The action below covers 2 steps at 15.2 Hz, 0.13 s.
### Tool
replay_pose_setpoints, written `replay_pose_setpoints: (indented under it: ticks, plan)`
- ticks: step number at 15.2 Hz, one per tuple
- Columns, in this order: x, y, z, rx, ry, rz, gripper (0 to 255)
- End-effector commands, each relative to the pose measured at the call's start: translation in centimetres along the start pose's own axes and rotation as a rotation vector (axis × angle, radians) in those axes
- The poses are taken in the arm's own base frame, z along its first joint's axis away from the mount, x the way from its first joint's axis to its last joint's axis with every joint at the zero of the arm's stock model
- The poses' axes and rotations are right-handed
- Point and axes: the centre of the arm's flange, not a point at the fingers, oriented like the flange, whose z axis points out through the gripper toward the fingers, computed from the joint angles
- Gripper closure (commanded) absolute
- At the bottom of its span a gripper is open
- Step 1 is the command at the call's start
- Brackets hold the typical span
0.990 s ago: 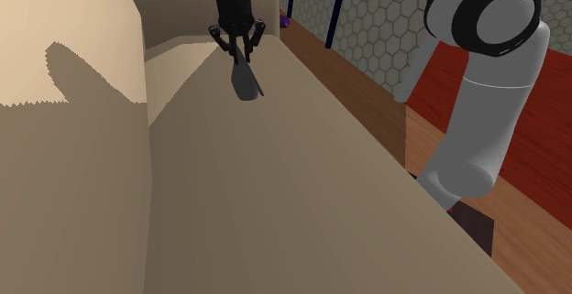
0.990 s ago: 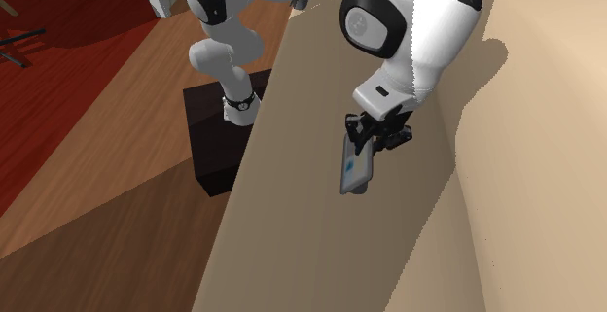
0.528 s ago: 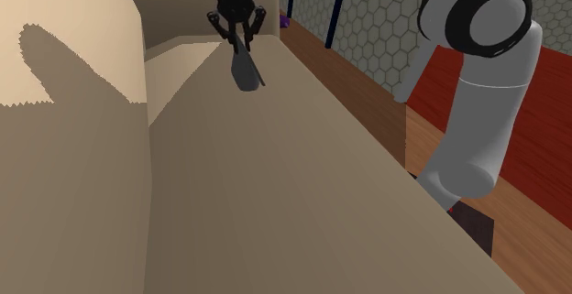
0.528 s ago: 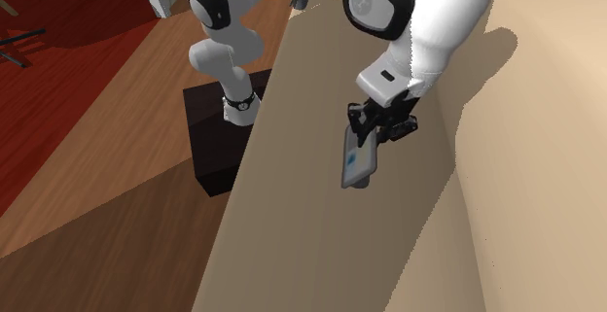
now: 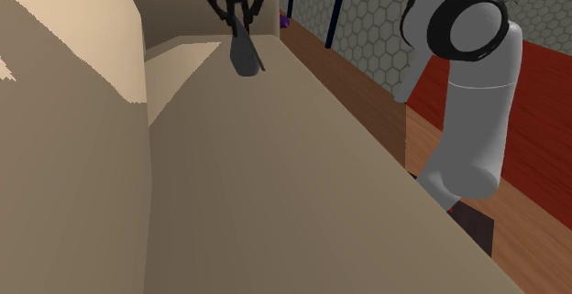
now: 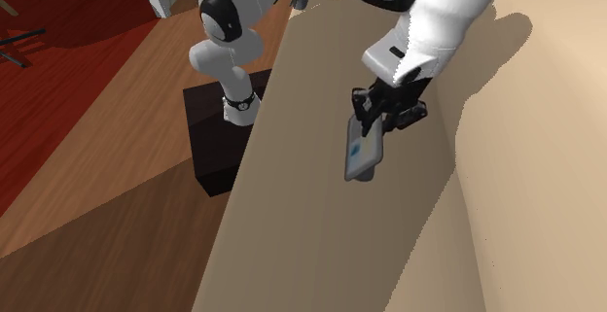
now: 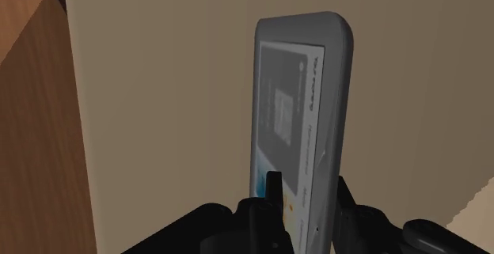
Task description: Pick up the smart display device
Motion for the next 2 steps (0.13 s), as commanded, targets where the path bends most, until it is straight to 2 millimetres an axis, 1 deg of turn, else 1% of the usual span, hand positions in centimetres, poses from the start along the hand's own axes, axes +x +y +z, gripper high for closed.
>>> replay_pose_setpoints:
  ticks: [1,2]
  plan:
    - [-0.01,0.27,-0.65,0.000,0.000,0.001,255]
    - [-0.01,0.27,-0.65,0.000,0.000,0.001,255]
